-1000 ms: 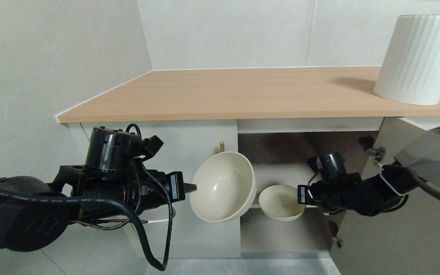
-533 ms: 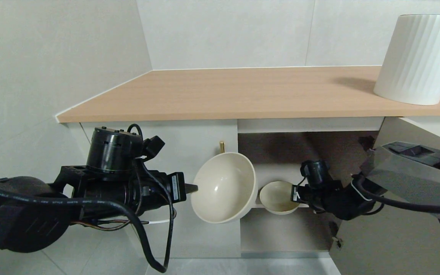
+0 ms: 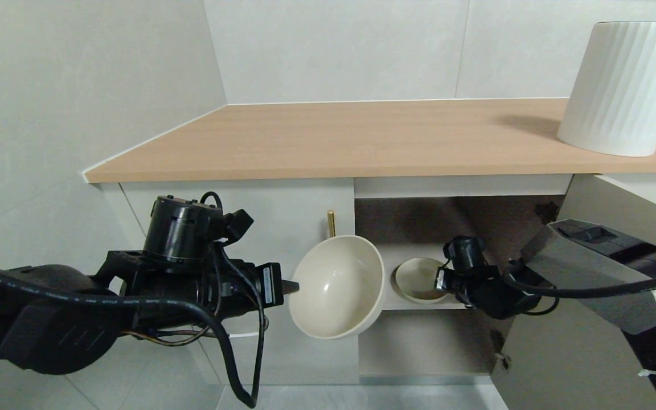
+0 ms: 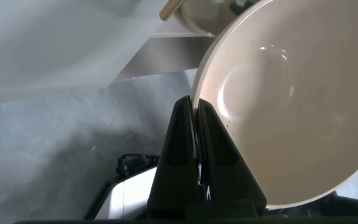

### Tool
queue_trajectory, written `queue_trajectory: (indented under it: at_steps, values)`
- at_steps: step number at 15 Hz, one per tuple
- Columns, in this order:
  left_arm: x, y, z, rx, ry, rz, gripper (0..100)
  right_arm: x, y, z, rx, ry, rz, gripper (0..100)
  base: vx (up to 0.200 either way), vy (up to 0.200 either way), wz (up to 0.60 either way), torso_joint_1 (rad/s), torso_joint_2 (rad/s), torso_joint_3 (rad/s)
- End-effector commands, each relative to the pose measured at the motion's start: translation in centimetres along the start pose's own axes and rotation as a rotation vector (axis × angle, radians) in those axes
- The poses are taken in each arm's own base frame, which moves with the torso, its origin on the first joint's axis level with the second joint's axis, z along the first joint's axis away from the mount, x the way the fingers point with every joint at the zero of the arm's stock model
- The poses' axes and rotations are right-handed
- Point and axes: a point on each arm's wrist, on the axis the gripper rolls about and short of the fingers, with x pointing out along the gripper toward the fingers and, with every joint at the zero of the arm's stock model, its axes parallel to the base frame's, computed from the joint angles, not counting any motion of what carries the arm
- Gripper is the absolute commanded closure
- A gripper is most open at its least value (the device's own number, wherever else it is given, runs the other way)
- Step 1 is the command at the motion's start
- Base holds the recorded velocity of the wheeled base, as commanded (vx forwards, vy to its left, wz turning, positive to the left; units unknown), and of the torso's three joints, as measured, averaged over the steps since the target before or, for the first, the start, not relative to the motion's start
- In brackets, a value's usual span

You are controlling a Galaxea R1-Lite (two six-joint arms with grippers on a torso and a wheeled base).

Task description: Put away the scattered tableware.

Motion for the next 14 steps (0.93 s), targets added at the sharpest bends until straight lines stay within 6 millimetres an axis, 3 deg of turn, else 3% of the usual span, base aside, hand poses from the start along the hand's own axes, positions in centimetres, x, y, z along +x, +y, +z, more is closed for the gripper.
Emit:
queue_trajectory:
  at_steps: [1, 11, 12, 14]
  values:
    - [0.6, 0.1, -0.3, -0.002, 0.022, 0.006, 100, 1.0, -0.1, -0.2, 0.006, -0.012, -0.022, 100, 0.0, 0.0, 0.0, 0.0, 0.0, 0.0]
    - [1.8, 0.3, -0.9, 0.012, 0.057, 0.02, 100, 1.3, 0.1, 0.4, 0.022, -0.04, -0.029, 100, 0.0, 0.0, 0.0, 0.0, 0.0, 0.0]
    - [1.9, 0.4, -1.0, 0.012, 0.061, 0.022, 100, 1.4, 0.0, 0.5, 0.024, -0.041, -0.031, 0, 0.0, 0.0, 0.0, 0.0, 0.0, 0.0]
    - [2.3, 0.4, -1.2, 0.02, 0.069, 0.034, 100, 1.5, -0.1, 0.9, 0.034, -0.053, -0.032, 0, 0.0, 0.0, 0.0, 0.0, 0.0, 0.0]
